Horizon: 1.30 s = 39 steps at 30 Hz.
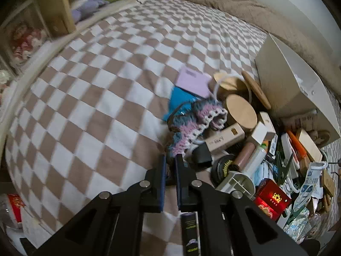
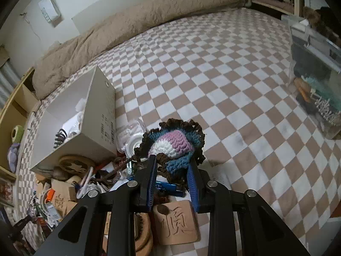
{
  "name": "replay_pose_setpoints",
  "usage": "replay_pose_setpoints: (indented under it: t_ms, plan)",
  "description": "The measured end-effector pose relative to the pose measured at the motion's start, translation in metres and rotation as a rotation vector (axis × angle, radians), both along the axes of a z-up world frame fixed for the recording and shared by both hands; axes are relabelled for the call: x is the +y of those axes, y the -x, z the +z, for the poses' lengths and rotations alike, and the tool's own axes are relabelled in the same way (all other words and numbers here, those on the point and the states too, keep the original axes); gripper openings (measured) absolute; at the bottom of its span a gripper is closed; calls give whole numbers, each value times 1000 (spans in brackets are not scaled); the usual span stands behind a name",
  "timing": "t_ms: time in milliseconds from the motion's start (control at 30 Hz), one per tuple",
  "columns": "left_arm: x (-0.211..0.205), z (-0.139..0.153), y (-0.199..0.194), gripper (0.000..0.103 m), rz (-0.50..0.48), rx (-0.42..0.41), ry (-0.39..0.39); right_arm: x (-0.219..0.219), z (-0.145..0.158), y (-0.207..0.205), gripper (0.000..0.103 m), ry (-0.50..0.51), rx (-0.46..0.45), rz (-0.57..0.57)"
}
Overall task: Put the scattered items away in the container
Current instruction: 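Close the left gripper on a crocheted piece while the right gripper grasps another crocheted piece, then lift and carry both crocheted pieces over the white box with both grippers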
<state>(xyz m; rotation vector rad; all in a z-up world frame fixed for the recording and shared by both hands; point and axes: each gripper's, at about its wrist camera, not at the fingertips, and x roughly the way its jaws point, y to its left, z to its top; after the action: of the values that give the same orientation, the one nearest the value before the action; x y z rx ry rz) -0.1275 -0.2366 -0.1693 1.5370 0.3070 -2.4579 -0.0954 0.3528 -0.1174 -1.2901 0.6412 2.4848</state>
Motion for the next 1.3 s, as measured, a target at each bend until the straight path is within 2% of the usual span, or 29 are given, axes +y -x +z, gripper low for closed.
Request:
replay_pose_setpoints:
  t_ms: [367,933,1300]
  plan:
    - [-8,51,-12,8,19,74,31,-5,34,-8,28,-26,52,32]
    - [17,140,-13,8,-5,202,69,-6,98,-17,28,-29,175,61]
    - [35,194,-20,8,-28,280,76,-11,147,-26,27,-69,258,59]
